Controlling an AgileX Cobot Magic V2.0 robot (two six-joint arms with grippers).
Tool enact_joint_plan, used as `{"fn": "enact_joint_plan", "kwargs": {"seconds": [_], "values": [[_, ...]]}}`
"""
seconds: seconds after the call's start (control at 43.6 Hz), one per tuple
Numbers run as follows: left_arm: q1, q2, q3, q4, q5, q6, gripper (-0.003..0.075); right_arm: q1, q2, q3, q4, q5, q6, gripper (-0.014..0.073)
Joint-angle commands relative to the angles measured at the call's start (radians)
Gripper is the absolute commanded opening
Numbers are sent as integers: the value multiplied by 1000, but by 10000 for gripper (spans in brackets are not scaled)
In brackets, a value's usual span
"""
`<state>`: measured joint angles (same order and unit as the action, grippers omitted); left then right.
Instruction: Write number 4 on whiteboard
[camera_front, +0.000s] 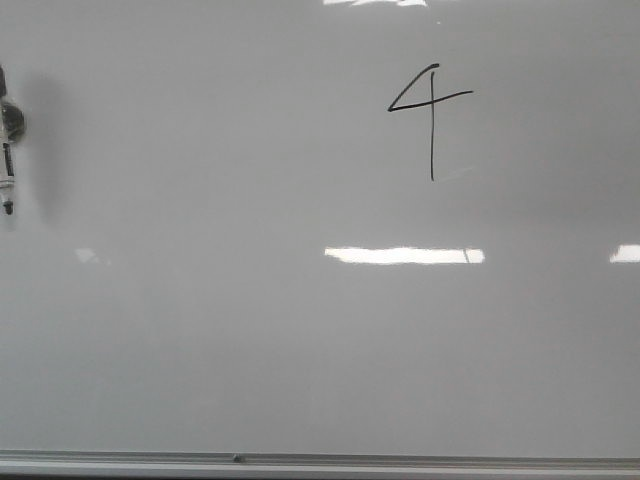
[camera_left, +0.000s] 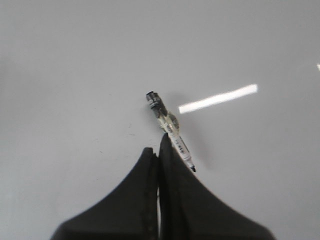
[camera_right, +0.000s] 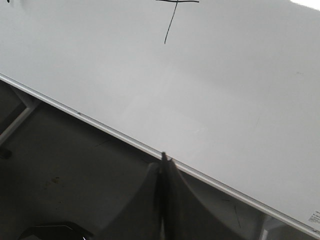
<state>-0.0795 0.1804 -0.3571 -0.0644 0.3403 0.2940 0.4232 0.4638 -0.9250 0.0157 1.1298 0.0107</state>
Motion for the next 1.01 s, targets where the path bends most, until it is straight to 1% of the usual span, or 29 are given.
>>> {"fn": "enact_joint_plan", "kwargs": {"seconds": [0.0, 0.046, 0.138, 0.23, 0.298, 0.367, 0.459, 0.505, 0.528, 0.689, 0.987], "values": [[32, -61, 117, -27, -241, -3, -20, -2, 8, -20, -4, -78, -3, -71], [40, -95, 167, -39, -279, -3, -20, -2, 8, -20, -4, -78, -3, -71], [57, -157, 249, -82, -294, -3, -20, -2, 8, -20, -4, -78, -3, -71], [82, -206, 293, -140, -299, -3, -20, -2, 8, -20, -4, -78, -3, -71], [92, -200, 322, -187, -319, -5, -20, -2, 8, -20, -4, -76, -3, -71], [89, -203, 340, -146, -319, -65, -20, -2, 10, -20, -4, -75, -3, -71], [69, -203, 362, -15, -326, -215, -20, -2, 10, -20, -4, -74, -3, -71], [59, -203, 370, 22, -329, -253, -20, -2, 10, -20, -4, -73, -3, -71], [54, -203, 370, 28, -315, -256, -20, -2, 10, -20, -4, -73, -3, -71], [49, -203, 370, 80, -332, -258, -20, -2, 10, -20, -4, -73, -3, -71], [49, -203, 370, 51, -376, -258, -20, -2, 10, -20, -4, -73, -3, -71]]}}
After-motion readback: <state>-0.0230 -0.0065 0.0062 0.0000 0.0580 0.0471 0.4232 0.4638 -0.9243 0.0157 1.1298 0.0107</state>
